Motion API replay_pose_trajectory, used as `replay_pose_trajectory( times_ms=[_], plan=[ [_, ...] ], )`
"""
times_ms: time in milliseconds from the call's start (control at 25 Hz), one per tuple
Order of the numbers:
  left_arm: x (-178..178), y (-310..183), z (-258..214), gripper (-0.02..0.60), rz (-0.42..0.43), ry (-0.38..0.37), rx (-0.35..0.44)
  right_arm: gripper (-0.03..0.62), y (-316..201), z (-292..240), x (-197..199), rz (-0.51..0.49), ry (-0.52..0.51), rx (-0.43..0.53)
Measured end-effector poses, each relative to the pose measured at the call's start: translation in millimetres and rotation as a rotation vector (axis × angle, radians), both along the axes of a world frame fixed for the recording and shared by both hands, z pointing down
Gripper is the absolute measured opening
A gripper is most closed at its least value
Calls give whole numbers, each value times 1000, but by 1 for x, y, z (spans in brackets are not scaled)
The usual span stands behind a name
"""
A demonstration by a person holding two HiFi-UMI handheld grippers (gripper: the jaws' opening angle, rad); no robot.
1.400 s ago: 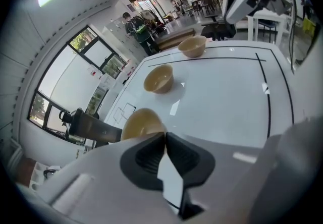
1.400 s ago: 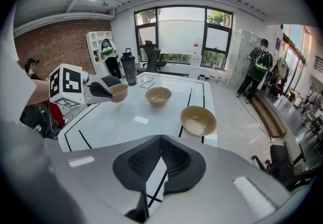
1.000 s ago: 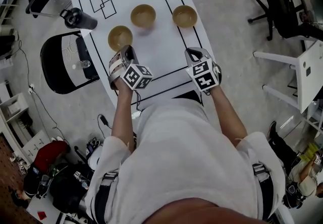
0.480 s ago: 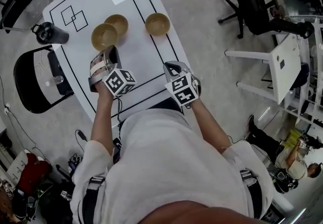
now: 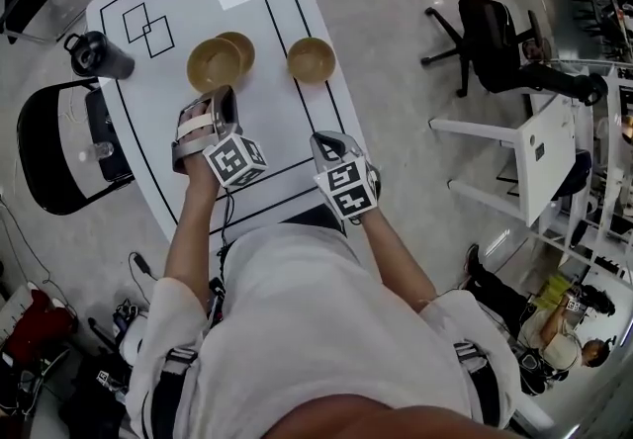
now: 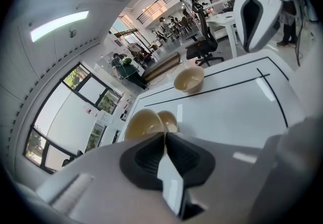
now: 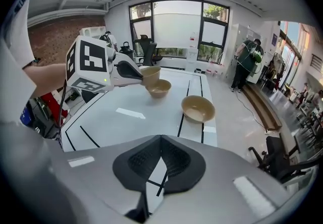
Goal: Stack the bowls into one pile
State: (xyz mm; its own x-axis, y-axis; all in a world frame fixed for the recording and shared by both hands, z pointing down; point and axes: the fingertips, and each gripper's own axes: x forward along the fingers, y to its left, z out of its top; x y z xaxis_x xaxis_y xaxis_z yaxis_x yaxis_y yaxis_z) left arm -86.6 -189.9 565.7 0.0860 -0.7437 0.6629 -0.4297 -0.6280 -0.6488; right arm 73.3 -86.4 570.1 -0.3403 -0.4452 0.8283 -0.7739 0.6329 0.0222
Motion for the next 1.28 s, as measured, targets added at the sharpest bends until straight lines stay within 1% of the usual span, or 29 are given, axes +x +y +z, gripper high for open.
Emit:
replay_pose_trajectory(
  times_ms=[120, 200, 360, 520, 600, 680, 920, 1280],
  plan=[
    [-1, -4, 0, 17, 26, -22, 3, 0, -6, 1, -7, 2, -15, 18],
    [-1, -6, 0, 17, 49, -30, -3, 0, -7, 4, -11, -7, -17, 13],
    [0, -7, 0, 17, 116, -52, -23, 0, -9, 10, -22, -25, -38, 0],
    [9, -6, 3, 18, 189, -86, -49, 0, -18, 10, -26, -28, -52, 11],
    [12, -4, 8, 21, 212, -97, -68, 0, -18, 8, -29, -30, -57, 13],
    [13, -2, 12, 25, 217, -95, -83, 0, -16, 6, -31, -27, -59, 17],
    [16, -7, 20, 23, 221, -115, -90, 0, -17, 3, -21, 8, -57, 18],
    [14, -13, 31, 28, 200, -107, -108, 0, -17, 3, -19, 35, -66, 7]
  ],
)
